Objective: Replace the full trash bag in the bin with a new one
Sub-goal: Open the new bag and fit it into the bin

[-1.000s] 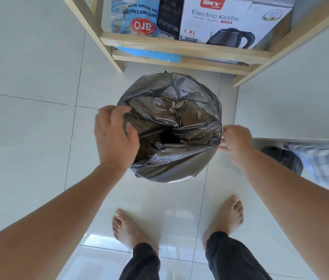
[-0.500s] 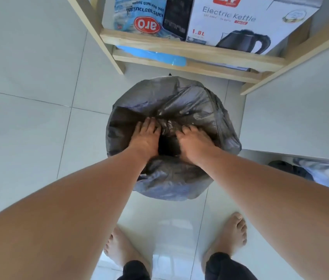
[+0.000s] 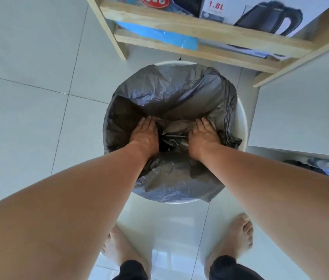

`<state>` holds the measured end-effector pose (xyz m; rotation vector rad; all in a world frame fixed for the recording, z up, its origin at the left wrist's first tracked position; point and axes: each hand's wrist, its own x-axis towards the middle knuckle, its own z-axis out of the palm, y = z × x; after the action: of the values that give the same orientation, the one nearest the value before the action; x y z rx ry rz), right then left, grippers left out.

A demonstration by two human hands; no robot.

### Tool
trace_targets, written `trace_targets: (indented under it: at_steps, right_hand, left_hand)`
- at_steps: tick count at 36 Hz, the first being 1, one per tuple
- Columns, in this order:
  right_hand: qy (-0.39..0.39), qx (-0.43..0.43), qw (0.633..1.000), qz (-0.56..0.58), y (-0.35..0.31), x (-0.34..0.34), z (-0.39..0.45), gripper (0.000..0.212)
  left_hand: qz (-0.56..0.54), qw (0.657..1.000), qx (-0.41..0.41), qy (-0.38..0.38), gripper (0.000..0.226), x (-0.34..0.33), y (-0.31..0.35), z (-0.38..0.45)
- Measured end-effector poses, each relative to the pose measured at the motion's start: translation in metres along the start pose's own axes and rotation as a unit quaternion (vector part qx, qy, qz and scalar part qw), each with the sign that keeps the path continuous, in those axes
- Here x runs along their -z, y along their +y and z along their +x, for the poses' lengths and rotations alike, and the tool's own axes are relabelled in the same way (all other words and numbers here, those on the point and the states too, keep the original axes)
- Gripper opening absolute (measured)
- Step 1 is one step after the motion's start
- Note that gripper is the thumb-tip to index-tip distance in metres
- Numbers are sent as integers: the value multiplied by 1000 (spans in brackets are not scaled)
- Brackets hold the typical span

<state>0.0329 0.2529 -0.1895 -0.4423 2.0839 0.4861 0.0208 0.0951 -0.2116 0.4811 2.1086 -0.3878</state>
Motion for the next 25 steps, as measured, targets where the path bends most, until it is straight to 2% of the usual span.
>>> trace_targets:
  at_steps: [2,5,9,11,13,15,18,19,21,22,23,24,25]
  right_hand:
    - [-20,-2,999,-39,0,1,3,71]
    - [-30,-2,998,-53,-3,3,1,78]
    - [-1,8,1000,4,1,5,-16,81]
    - [56,14,996,69,5,9,-32,79]
    - [133,32,980,142,12,16,-56,67]
    - [233,57,953,185,20,20,-86,51]
    - [381,39,898,215,31,20,-120,40]
    - [414,16,882,223,35,19,-132,41]
    - [434,-61,864,248,42,16,-147,51]
    - [411,-107,862,275,46,14,-152,57]
    - [368,-153,861,316,49,11,-156,59]
    - [318,-191,851,372,53,7,-157,55]
    - [269,-217,832,434,56,5,-155,41]
  left_hand:
    - [32,999,19,-11,66,-3,0,0]
    - [50,998,36,-17,70,-4,8,-2]
    - [4,999,52,-18,71,-1,11,-18]
    - [-41,998,39,3,73,5,6,-33]
    - [-86,995,-8,44,77,18,-5,-55]
    - [-130,981,-64,132,66,34,-16,-85]
    - [-165,930,-119,306,37,51,-36,-123]
    - [-163,910,-102,368,34,53,-42,-135]
    - [-176,873,-8,454,36,53,-49,-155]
    - [-204,867,58,450,41,51,-50,-161]
    - [-250,866,124,414,48,47,-51,-164]
    - [-307,863,176,360,53,46,-52,-167]
    - [-357,856,211,309,52,41,-53,-165]
